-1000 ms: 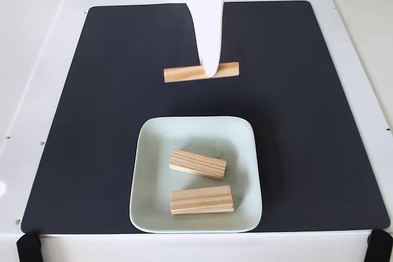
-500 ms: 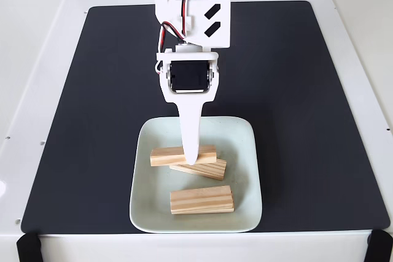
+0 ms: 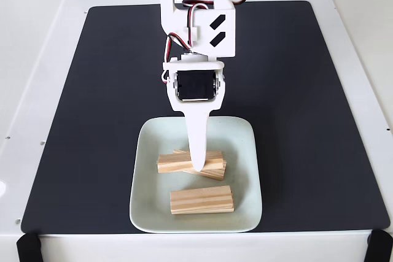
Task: Pick up the wooden block and place them on the plate.
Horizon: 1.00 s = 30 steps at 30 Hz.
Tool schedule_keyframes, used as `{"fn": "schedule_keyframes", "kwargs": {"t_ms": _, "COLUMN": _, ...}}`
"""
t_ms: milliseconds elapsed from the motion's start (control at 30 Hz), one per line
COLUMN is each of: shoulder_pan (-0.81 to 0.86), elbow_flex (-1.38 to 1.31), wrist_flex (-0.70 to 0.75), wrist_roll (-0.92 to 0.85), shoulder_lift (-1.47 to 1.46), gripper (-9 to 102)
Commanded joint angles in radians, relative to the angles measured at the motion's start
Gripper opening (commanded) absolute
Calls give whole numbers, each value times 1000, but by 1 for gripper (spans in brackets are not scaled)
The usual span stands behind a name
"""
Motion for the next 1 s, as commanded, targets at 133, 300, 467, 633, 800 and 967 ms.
{"fn": "schedule_keyframes", "kwargs": {"t_ms": 133, "shoulder_pan": -12, "elbow_flex": -40, "wrist_flex": -5, "wrist_roll": 9, "shoulder_lift": 25, "gripper": 0}}
{"fn": "schedule_keyframes", "kwargs": {"t_ms": 300, "shoulder_pan": -12, "elbow_flex": -38, "wrist_flex": -5, "wrist_roll": 9, "shoulder_lift": 25, "gripper": 0}}
{"fn": "schedule_keyframes", "kwargs": {"t_ms": 467, "shoulder_pan": -12, "elbow_flex": -38, "wrist_flex": -5, "wrist_roll": 9, "shoulder_lift": 25, "gripper": 0}}
{"fn": "schedule_keyframes", "kwargs": {"t_ms": 633, "shoulder_pan": -11, "elbow_flex": -37, "wrist_flex": 31, "wrist_roll": 9, "shoulder_lift": 25, "gripper": 3}}
{"fn": "schedule_keyframes", "kwargs": {"t_ms": 800, "shoulder_pan": -12, "elbow_flex": -37, "wrist_flex": 127, "wrist_roll": 9, "shoulder_lift": 26, "gripper": 24}}
{"fn": "schedule_keyframes", "kwargs": {"t_ms": 967, "shoulder_pan": -12, "elbow_flex": -38, "wrist_flex": 135, "wrist_roll": 9, "shoulder_lift": 26, "gripper": 32}}
